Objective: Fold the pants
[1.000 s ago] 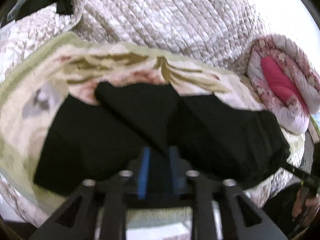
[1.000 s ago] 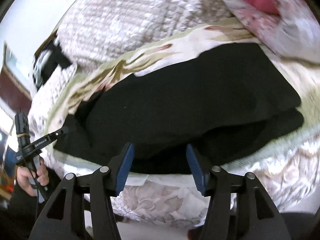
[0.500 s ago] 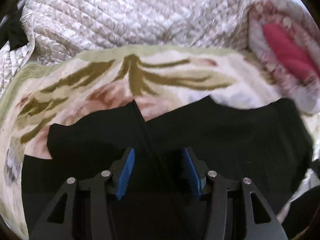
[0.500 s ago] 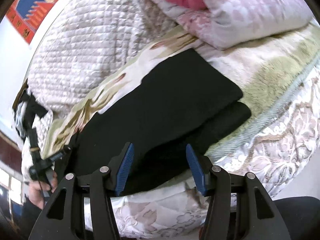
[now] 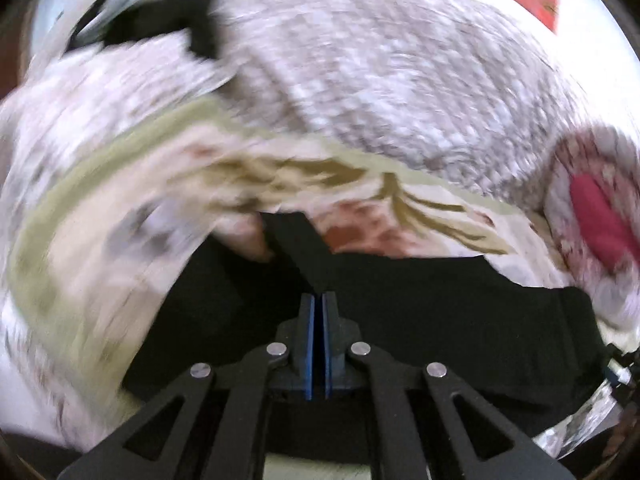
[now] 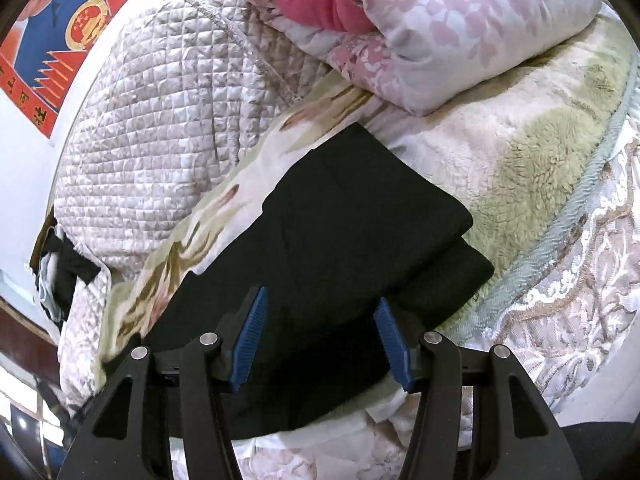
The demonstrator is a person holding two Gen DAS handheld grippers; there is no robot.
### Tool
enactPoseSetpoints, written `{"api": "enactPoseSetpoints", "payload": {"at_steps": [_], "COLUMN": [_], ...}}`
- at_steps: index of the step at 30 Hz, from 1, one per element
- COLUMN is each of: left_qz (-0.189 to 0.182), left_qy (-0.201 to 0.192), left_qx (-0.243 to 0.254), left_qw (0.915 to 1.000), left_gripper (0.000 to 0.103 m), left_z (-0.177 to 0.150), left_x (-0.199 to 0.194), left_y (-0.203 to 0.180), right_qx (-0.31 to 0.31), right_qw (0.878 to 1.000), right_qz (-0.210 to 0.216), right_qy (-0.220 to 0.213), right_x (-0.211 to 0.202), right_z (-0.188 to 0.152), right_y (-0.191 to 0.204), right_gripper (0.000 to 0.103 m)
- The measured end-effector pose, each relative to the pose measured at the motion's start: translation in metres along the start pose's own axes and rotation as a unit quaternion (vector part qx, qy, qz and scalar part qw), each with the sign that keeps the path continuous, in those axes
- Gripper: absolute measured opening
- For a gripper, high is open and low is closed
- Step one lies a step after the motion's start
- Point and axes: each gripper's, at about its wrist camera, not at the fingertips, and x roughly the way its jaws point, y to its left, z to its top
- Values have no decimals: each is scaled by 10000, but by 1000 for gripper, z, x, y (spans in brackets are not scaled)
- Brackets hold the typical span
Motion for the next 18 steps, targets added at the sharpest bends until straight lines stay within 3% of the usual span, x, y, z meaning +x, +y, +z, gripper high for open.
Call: {"api": "enactPoseSetpoints", "payload": {"at_steps": [5,7,8,9,11,16,17,18], "left_qz": [-223,-347,-381,-388,-415,-258,-210,-184], "left_qy": [558,660,637,603,540,447,441,415], "left_qx": [-855,-1146,-1282,-1402,-1549,-1505,-1481,-1431], "left_qw": [9945,9906,9890,9875,9856,9873,9878,9887], "left_gripper": [8,19,32,38,41,38,36,25], "left_z": [-25,-27,-27,-27,-27,-18,-15,-13], "left_x": [11,17,18,17,18,33,35,35], "left_y": [39,46,50,54,59,61,60,60], "right_qx": [-48,0,24,43,49,90,114,152], "right_qw": [10000,10000,10000,9999,9999,9998,9997,9995], "right_qz": [-24,-3,12,23,30,-40,-63,-138], "right_qy": [-55,-75,-87,-95,-115,-180,-200,-252], "right_x": [2,2,2,2,1,3,3,3], "right_z": [1,1,2,2,2,5,6,8], "right_y": [1,0,-1,-2,-3,-2,-2,-3], "right_gripper": [55,55,55,55,55,55,55,55]}}
